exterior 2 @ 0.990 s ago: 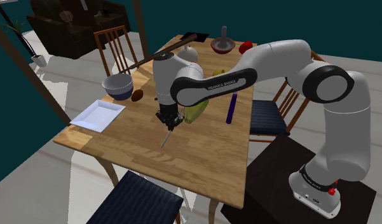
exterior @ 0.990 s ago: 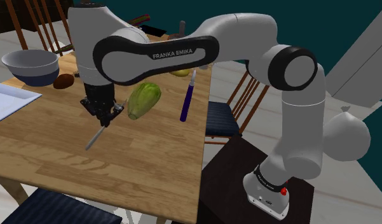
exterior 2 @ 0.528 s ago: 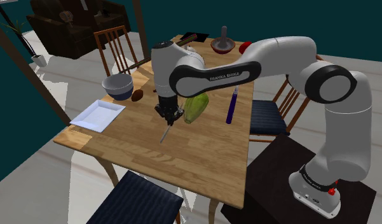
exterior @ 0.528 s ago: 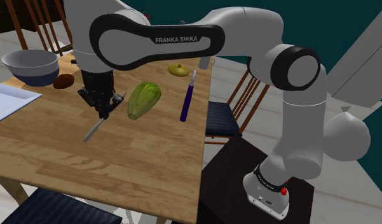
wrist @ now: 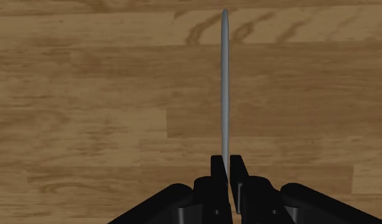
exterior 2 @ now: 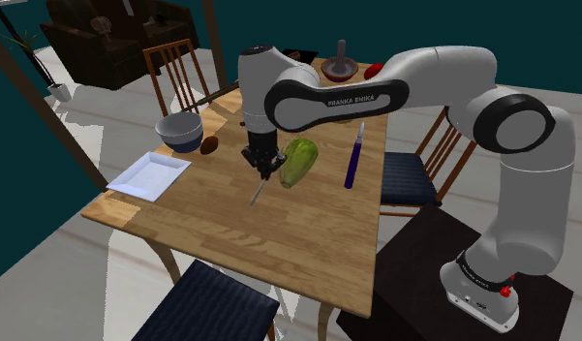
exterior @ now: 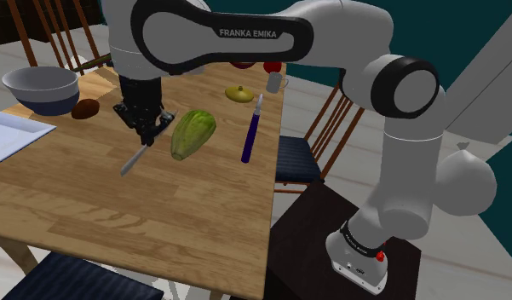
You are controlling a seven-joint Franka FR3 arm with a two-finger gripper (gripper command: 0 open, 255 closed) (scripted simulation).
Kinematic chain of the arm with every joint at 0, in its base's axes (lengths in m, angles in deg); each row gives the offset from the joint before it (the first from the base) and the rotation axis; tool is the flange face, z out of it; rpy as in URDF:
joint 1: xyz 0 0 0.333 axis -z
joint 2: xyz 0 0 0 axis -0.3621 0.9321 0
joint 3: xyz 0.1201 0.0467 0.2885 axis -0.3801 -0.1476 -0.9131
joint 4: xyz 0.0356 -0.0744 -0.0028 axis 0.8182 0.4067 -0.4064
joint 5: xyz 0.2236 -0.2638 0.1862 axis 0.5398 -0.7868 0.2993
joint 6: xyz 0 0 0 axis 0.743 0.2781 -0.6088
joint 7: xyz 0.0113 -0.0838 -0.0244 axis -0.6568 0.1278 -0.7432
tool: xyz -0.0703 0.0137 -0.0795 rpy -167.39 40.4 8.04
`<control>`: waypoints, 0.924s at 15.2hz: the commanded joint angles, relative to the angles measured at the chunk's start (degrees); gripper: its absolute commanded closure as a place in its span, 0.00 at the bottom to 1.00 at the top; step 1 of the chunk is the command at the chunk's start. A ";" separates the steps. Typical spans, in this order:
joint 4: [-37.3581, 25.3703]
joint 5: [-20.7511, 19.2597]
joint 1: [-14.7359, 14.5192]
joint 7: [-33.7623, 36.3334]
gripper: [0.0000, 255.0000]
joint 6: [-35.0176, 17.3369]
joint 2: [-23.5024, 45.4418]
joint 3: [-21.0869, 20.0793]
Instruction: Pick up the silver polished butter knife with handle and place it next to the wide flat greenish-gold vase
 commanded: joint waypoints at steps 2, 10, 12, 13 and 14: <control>6.04 2.26 4.76 -3.76 1.00 -2.07 -4.34 -0.03; 17.08 7.53 15.09 -15.13 1.00 -5.26 -13.32 1.72; 18.93 8.55 17.19 -18.08 1.00 -5.67 -14.97 2.53; 19.73 9.00 18.20 -19.55 1.00 -5.83 -15.70 2.95; 20.46 9.42 19.18 -21.00 1.00 -5.96 -16.37 3.40</control>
